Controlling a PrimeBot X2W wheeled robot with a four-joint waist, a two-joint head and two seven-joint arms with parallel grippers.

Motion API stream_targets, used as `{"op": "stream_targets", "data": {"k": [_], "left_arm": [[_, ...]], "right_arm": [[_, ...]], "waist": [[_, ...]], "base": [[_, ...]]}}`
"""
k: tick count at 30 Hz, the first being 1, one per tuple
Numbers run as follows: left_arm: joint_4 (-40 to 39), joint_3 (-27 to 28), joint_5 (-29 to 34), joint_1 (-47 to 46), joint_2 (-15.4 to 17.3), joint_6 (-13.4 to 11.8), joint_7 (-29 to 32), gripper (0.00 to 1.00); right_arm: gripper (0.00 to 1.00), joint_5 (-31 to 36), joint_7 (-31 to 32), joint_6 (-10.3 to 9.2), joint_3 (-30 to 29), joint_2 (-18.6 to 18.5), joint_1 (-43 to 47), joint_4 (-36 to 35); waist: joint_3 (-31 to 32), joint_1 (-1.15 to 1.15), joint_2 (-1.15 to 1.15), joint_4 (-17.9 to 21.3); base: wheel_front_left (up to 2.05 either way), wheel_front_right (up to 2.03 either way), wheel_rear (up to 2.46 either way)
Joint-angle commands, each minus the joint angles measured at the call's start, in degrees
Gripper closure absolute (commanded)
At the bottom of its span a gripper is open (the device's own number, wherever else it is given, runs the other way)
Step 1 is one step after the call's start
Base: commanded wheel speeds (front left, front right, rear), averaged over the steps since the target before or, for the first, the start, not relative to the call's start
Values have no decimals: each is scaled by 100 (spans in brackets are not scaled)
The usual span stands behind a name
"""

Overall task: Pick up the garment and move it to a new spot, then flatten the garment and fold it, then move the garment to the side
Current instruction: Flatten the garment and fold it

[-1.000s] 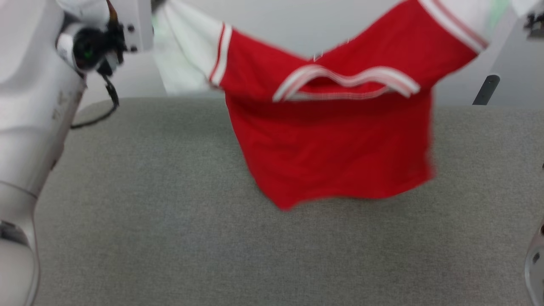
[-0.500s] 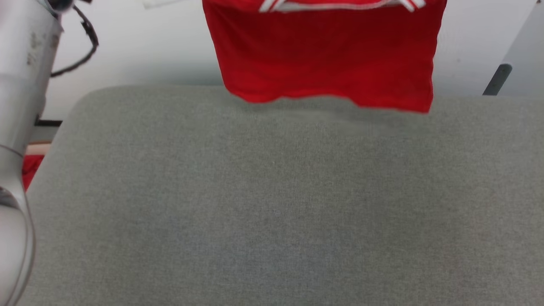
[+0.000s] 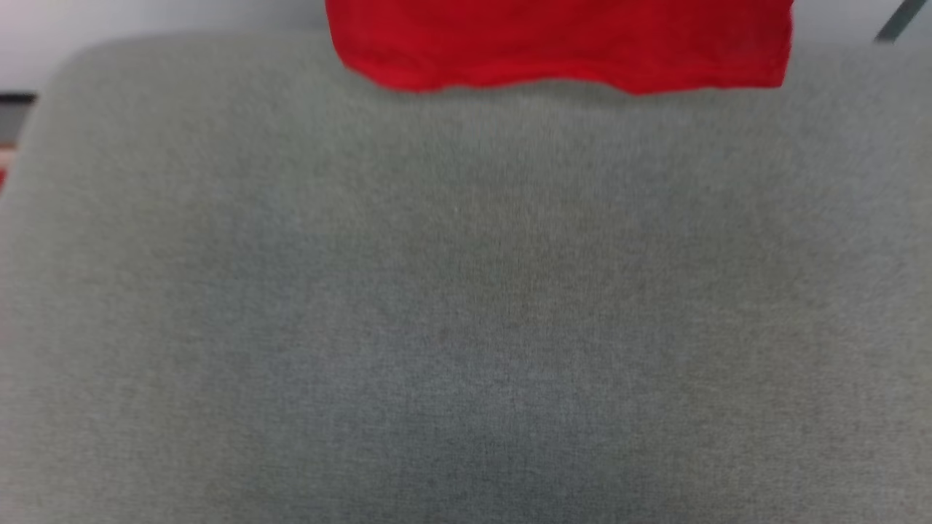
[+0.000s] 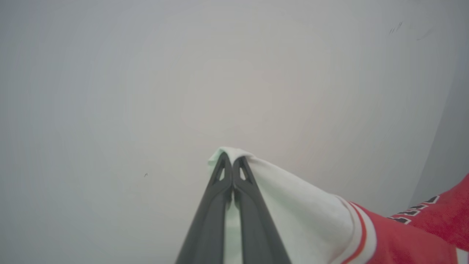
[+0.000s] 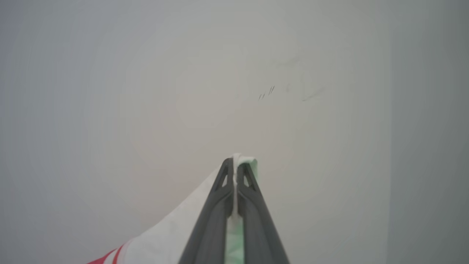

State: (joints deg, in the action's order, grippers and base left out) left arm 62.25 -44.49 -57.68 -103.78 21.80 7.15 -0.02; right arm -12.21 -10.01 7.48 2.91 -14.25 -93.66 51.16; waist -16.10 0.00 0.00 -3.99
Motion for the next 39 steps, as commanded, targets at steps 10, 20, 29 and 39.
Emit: {"op": "stream_targets", "data": {"k": [10, 20, 29, 39], "left_arm": [[164, 297, -66, -992, -149, 32, -999, 100], [-187, 518, -411, -1166, -160, 35, -1429, 100], [-359, 188, -780, -270, -155, 36, -1028, 100], [-317, -528, -905, 774, 17, 30, 225, 100]], "right_arm": [[100, 1108, -519, 0, -238, -154, -1021, -197], [100, 1952, -511, 0, -613, -94, -1101, -1302], [100, 1504, -513, 0, -212, -118, -491, -1327], [100, -4, -58, 0, 383, -300, 455, -289]], "waist": [[-2055, 0, 0, -22], [-3143, 0, 0, -398], [-2885, 0, 0, -625], [-1587, 0, 0, -660]], "base": [[0, 0, 0], [0, 0, 0], [0, 0, 0], [0, 0, 0]]}}
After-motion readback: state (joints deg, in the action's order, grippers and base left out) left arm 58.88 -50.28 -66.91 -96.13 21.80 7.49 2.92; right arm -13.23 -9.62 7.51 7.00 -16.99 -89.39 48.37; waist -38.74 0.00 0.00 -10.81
